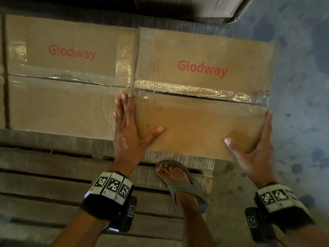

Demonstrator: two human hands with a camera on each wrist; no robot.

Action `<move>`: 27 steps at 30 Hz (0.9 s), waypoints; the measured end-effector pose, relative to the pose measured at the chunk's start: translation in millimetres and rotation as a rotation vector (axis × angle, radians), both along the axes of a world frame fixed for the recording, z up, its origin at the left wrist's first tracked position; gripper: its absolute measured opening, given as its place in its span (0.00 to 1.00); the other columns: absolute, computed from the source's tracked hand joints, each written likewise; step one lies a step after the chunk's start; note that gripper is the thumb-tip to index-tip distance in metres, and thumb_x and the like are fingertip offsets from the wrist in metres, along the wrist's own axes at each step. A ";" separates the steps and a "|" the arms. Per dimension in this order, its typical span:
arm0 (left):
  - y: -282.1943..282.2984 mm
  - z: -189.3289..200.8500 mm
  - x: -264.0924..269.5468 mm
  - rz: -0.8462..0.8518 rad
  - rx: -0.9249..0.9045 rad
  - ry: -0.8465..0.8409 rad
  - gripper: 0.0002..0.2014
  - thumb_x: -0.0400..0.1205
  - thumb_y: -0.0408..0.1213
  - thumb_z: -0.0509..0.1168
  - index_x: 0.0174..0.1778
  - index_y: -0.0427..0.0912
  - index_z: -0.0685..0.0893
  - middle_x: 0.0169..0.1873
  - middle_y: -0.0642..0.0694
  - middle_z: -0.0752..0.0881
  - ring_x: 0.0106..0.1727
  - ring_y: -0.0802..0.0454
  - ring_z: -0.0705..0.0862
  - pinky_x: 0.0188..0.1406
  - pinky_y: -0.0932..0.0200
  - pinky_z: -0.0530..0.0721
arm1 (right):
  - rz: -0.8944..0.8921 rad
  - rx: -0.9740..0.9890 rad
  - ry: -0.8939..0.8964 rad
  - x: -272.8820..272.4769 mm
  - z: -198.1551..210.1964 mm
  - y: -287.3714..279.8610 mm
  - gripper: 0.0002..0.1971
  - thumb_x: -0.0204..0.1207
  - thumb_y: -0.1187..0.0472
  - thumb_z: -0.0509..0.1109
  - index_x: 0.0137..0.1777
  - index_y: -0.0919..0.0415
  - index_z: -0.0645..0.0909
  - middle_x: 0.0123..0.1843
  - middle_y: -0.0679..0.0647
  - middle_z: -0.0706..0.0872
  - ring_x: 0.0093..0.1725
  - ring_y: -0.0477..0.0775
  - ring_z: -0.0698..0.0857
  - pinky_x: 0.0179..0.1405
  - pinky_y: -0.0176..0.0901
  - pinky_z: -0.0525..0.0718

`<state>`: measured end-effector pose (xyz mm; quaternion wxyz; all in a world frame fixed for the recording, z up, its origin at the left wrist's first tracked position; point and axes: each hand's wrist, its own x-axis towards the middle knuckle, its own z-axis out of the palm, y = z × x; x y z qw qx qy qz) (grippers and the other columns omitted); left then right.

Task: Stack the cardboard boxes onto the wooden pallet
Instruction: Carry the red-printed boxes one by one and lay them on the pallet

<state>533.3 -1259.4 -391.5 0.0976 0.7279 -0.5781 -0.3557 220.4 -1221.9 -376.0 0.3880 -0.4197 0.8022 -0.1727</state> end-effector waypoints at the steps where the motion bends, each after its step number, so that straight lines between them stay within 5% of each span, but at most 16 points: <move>1: 1.6 -4.1 -0.1 -0.022 -0.018 -0.031 0.59 0.71 0.71 0.66 0.88 0.48 0.40 0.87 0.54 0.36 0.87 0.52 0.34 0.87 0.40 0.44 | 0.009 0.012 -0.015 0.0 -3.5 -0.5 0.63 0.61 0.38 0.80 0.89 0.40 0.40 0.85 0.45 0.62 0.75 0.48 0.70 0.77 0.55 0.71; 3: 3.6 -9.6 -1.6 -0.055 -0.032 -0.097 0.60 0.72 0.71 0.66 0.89 0.44 0.41 0.88 0.46 0.39 0.88 0.50 0.35 0.87 0.45 0.40 | 0.022 0.033 -0.057 0.0 -8.7 -0.6 0.63 0.64 0.34 0.79 0.89 0.42 0.38 0.86 0.52 0.63 0.71 0.46 0.70 0.73 0.48 0.70; 12: 0.4 -4.1 -2.9 -0.132 0.018 -0.242 0.60 0.72 0.74 0.59 0.88 0.44 0.35 0.87 0.46 0.35 0.87 0.51 0.32 0.88 0.45 0.45 | 0.042 0.213 -0.150 -5.4 -1.3 -6.1 0.63 0.67 0.40 0.78 0.86 0.37 0.29 0.86 0.59 0.63 0.72 0.67 0.79 0.68 0.57 0.78; 17: -4.7 1.7 -2.3 -0.181 0.086 -0.281 0.60 0.72 0.75 0.57 0.87 0.42 0.34 0.87 0.43 0.35 0.87 0.47 0.33 0.88 0.48 0.42 | 0.072 0.259 -0.200 -9.6 -1.3 -10.1 0.65 0.66 0.38 0.79 0.84 0.35 0.25 0.88 0.56 0.58 0.76 0.66 0.76 0.72 0.64 0.77; 19: -4.4 7.8 3.0 -0.199 0.101 -0.217 0.57 0.76 0.67 0.64 0.88 0.42 0.36 0.87 0.43 0.35 0.87 0.47 0.33 0.87 0.48 0.43 | 0.089 0.303 -0.223 -13.7 3.5 -10.8 0.63 0.70 0.40 0.77 0.83 0.36 0.25 0.90 0.53 0.53 0.80 0.64 0.71 0.77 0.62 0.72; 22: -7.1 31.5 18.6 -0.244 0.192 -0.112 0.50 0.82 0.46 0.71 0.89 0.44 0.41 0.88 0.46 0.39 0.88 0.47 0.37 0.87 0.45 0.51 | 0.105 0.373 -0.206 -17.9 21.5 -2.3 0.56 0.73 0.34 0.71 0.87 0.39 0.32 0.89 0.52 0.59 0.81 0.63 0.71 0.79 0.61 0.69; 24: -1.1 59.0 28.3 -0.226 0.326 -0.107 0.43 0.85 0.44 0.68 0.89 0.45 0.47 0.88 0.45 0.45 0.88 0.47 0.42 0.86 0.46 0.51 | 0.103 0.399 -0.189 -17.7 45.3 13.5 0.54 0.68 0.25 0.66 0.88 0.39 0.41 0.87 0.52 0.67 0.78 0.63 0.76 0.77 0.67 0.73; 27: 30.1 106.8 45.3 -0.232 0.554 -0.122 0.33 0.86 0.49 0.64 0.87 0.49 0.60 0.88 0.46 0.55 0.88 0.46 0.51 0.84 0.45 0.54 | 0.122 0.439 -0.149 -14.6 98.3 55.3 0.42 0.79 0.36 0.67 0.88 0.45 0.54 0.84 0.55 0.71 0.77 0.63 0.77 0.79 0.62 0.71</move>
